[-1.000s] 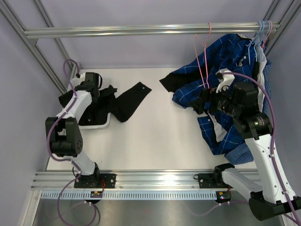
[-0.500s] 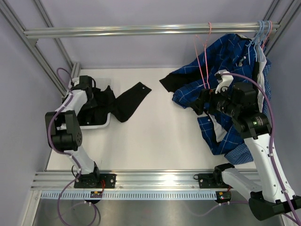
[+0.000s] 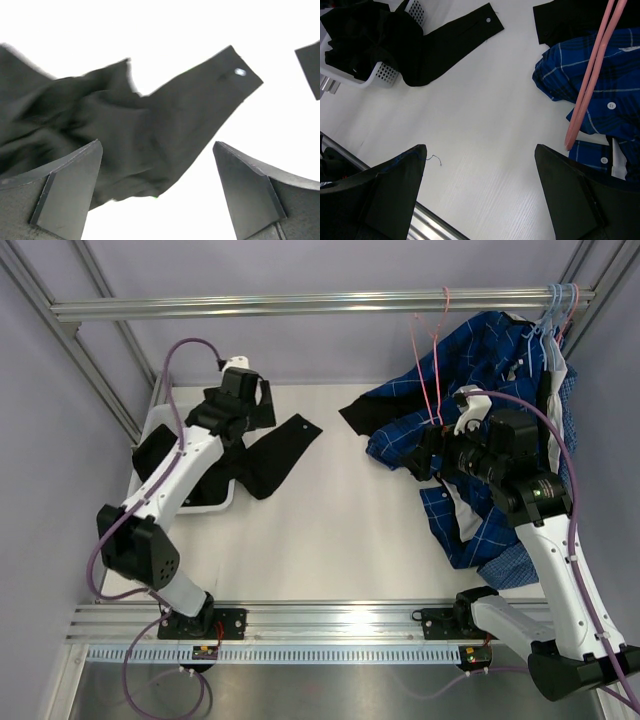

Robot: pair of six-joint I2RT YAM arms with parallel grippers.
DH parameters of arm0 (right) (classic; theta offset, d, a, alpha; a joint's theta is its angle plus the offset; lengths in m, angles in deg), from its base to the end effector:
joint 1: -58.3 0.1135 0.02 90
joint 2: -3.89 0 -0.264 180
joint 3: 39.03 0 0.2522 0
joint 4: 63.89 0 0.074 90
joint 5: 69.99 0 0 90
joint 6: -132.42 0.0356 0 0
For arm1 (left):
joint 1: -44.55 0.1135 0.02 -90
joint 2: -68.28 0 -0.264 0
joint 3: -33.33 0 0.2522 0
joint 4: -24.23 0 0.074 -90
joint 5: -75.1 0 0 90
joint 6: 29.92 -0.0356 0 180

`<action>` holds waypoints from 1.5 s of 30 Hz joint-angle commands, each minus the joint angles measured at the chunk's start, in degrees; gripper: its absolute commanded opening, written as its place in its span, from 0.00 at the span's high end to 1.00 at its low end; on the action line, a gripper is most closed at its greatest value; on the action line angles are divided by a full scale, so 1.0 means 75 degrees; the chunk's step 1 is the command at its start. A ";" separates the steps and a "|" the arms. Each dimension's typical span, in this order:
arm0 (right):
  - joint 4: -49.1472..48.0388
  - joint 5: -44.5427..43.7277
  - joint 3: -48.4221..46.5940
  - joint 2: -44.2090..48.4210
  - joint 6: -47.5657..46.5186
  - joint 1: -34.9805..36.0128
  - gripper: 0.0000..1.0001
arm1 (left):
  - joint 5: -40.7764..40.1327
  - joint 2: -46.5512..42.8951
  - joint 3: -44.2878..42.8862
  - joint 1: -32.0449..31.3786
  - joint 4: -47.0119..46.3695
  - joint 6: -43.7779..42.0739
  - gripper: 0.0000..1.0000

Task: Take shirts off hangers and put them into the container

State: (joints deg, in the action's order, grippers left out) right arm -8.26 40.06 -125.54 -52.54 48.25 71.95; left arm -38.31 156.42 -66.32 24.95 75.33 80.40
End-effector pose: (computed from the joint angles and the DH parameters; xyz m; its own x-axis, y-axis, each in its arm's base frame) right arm 0.1810 0.0565 0.4135 -0.4700 -0.0159 -0.8825 -0.4770 0.8459 0.2387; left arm 0.3258 -0.1010 0.3597 -0.5697 -0.1354 -0.8106 -0.1903 0.9813 -0.0302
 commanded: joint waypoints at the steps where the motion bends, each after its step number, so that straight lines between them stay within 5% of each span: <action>1: -0.0004 0.0057 -0.0319 -0.0024 0.0008 -0.0027 0.01 | 0.0463 0.1008 -0.0500 -0.0432 -0.0536 0.0244 0.01; 10: -0.0051 0.0349 -0.0039 0.0058 0.0231 -0.0015 0.01 | 0.0836 0.3631 -0.1356 -0.0610 -0.1510 0.0666 0.01; 24: -0.0168 0.0432 0.0688 0.0445 0.0430 -0.0015 0.01 | 0.0942 0.5427 -0.1616 -0.0622 -0.0972 0.1181 0.04; 28: -0.0250 0.0467 0.0735 0.0410 0.0465 -0.0015 0.00 | 0.1107 0.5510 -0.1276 -0.0645 -0.0877 0.1463 0.31; 32: -0.0344 0.0525 0.0735 0.0340 0.0477 -0.0015 0.00 | 0.1013 0.5370 -0.0983 -0.0751 -0.0970 0.1463 0.87; 34: -0.0367 0.0525 0.0735 0.0316 0.0466 -0.0015 0.01 | 0.1060 0.5113 -0.0819 -0.0774 -0.1111 0.1440 1.00; 41: -0.0321 0.0561 0.0537 0.0164 0.0314 -0.0015 0.01 | 0.0698 0.3137 -0.0898 -0.0751 -0.0435 0.0610 1.00; 45: -0.0262 0.0572 0.0302 0.0000 0.0173 -0.0027 0.00 | -0.0799 0.1788 -0.1507 -0.0658 0.0387 -0.0304 1.00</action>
State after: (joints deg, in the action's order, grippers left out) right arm -8.74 43.29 -120.36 -51.84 50.87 71.95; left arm -35.28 182.17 -72.07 19.47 74.81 84.20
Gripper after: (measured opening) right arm 0.993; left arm 0.016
